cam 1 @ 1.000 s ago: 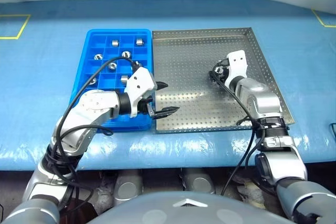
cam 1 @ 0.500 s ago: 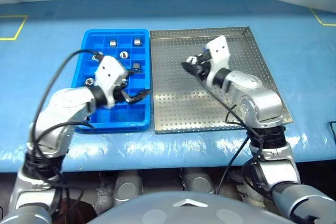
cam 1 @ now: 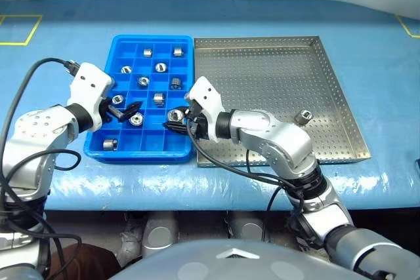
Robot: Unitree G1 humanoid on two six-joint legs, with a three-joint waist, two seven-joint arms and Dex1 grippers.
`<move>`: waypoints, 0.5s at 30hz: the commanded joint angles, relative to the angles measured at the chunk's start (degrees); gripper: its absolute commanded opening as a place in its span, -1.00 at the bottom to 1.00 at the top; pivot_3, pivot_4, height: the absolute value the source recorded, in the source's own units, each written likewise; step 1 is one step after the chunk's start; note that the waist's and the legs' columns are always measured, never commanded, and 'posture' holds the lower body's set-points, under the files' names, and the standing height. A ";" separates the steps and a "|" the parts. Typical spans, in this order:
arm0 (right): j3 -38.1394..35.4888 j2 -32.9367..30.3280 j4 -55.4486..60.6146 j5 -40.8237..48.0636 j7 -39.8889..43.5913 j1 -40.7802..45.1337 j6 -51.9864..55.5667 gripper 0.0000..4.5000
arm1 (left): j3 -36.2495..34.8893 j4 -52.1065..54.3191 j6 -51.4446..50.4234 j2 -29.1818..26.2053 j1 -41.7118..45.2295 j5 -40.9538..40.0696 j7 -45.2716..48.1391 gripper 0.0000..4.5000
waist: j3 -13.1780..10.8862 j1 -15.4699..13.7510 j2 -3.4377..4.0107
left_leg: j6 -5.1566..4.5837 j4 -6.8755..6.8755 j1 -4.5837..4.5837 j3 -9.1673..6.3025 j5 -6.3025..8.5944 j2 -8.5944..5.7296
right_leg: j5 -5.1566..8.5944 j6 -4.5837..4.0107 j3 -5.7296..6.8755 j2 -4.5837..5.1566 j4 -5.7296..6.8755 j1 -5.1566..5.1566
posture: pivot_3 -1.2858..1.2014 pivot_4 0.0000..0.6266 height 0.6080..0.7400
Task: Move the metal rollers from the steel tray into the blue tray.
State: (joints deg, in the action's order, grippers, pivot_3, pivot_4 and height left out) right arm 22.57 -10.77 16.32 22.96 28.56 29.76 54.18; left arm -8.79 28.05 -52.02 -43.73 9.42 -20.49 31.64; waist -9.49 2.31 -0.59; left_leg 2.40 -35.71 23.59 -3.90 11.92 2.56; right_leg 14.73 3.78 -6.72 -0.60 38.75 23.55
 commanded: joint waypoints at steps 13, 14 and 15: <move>-3.02 2.73 -5.82 -4.92 -1.30 2.79 -6.88 0.47 | 1.95 3.24 -0.63 2.21 1.37 -1.28 -1.16 0.90 | 0.00 -0.23 -0.01 | 0.00 0.13 0.01 0.00 0.00 0.00 | 0.03 -0.05 0.01 0.00 0.00 0.06 | 0.11 -0.52 1.00; -3.71 3.00 -5.35 -5.30 -2.12 2.73 -7.28 0.47 | 2.50 3.16 -0.56 2.64 1.69 -1.37 -1.12 0.90 | 0.00 -0.24 -0.01 | 0.00 0.12 0.01 0.00 0.00 0.00 | 0.03 -0.05 0.01 0.00 0.00 0.05 | 0.11 -0.52 1.00; -4.41 3.21 -4.83 -5.55 -2.96 2.64 -7.40 0.47 | 2.96 3.11 -0.51 3.02 1.96 -1.48 -1.12 0.90 | 0.00 -0.24 -0.01 | 0.00 0.11 0.01 0.00 0.00 0.00 | 0.02 -0.05 0.01 0.00 0.00 0.04 | 0.10 -0.52 1.00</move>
State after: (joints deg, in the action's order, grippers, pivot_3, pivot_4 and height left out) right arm 20.14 -8.04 9.14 17.85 26.69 31.48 48.37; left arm -5.98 29.37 -52.84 -40.86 10.37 -21.44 30.62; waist -9.49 2.07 -0.60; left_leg 2.41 -35.60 23.60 -3.90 11.91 2.55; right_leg 14.75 3.74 -6.72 -0.60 38.75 23.58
